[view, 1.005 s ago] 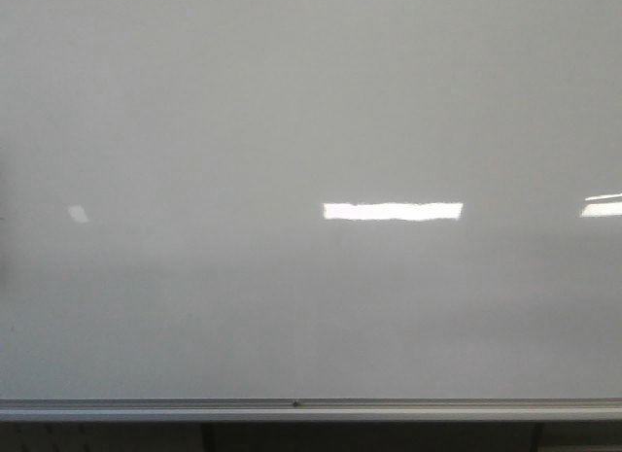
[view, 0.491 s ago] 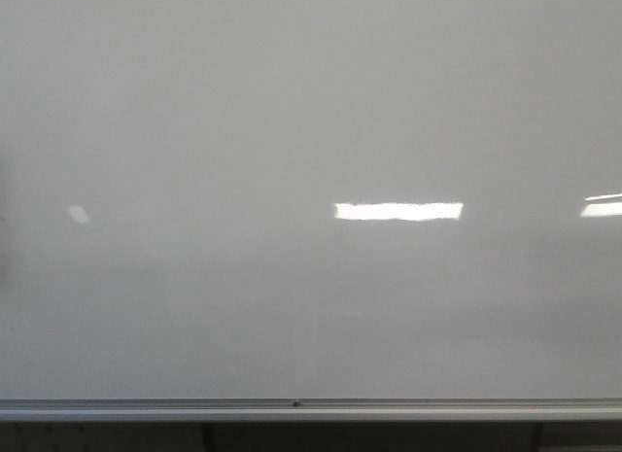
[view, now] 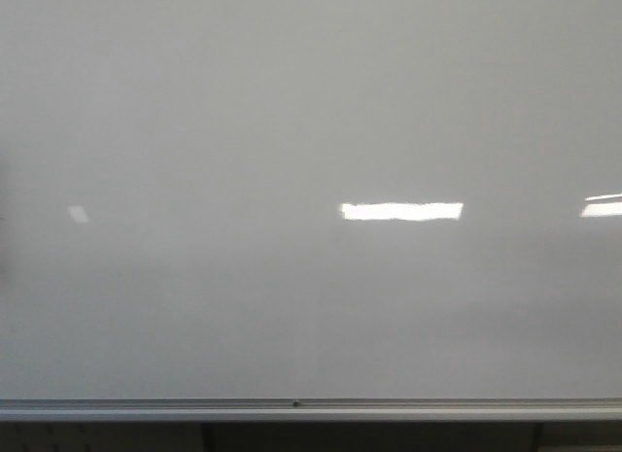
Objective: Write number 1 on whiteboard
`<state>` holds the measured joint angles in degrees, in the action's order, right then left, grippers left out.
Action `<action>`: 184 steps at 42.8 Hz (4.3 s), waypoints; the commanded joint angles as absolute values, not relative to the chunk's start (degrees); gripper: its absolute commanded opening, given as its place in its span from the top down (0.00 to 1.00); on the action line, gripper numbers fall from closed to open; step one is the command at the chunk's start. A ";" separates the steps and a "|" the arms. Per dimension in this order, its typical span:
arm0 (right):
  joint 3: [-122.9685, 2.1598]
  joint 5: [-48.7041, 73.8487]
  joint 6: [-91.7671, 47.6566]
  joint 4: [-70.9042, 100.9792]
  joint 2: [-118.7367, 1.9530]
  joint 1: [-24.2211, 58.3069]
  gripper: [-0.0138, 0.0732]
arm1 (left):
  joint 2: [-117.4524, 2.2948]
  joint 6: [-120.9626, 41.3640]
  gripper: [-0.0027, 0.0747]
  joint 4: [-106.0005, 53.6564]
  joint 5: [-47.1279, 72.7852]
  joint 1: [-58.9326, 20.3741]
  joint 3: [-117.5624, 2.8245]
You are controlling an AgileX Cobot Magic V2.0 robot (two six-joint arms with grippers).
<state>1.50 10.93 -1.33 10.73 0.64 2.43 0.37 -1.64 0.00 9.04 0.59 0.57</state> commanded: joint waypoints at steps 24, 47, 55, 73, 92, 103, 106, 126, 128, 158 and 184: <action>-3.56 3.15 -1.25 10.57 1.57 2.36 0.91 | 1.31 -1.14 0.99 -2.38 -8.16 0.57 0.00; -23.44 16.46 -1.25 10.74 -17.25 2.36 0.91 | -22.39 -1.40 0.99 -1.49 9.07 0.57 -18.97; -23.44 16.23 -1.25 10.85 -18.63 2.36 0.86 | -26.80 -1.40 0.90 -1.49 6.95 0.57 -18.97; -23.44 16.20 -1.25 10.85 -18.63 2.36 0.37 | -28.27 -1.40 0.19 -3.10 6.97 0.45 -18.86; -23.44 16.48 -1.25 10.85 -18.63 2.36 0.37 | -58.47 -1.40 0.19 -9.74 -12.09 0.36 -19.34; -23.44 16.89 -1.25 10.85 -18.63 2.36 0.37 | -73.77 -1.40 0.19 -9.84 -16.49 0.36 -24.12; -23.44 16.89 -1.25 10.85 -18.63 2.36 0.37 | -77.56 -1.40 0.19 -9.84 -17.64 0.36 -26.28; -23.44 16.89 -1.25 10.85 -18.63 2.36 0.37 | -89.97 -0.87 0.19 -10.43 -18.35 -0.81 -33.74; -23.44 16.89 -1.25 10.85 -18.63 2.36 0.37 | -90.67 -0.76 0.19 -10.53 -18.76 -1.09 -33.96; -23.44 16.88 -1.31 10.85 -18.63 2.36 0.37 | -97.20 1.70 0.47 -10.55 -20.17 -1.58 -38.25; -23.44 16.95 -1.31 10.85 -18.63 2.36 0.37 | -90.84 1.70 0.99 -7.60 -11.63 -1.58 -38.25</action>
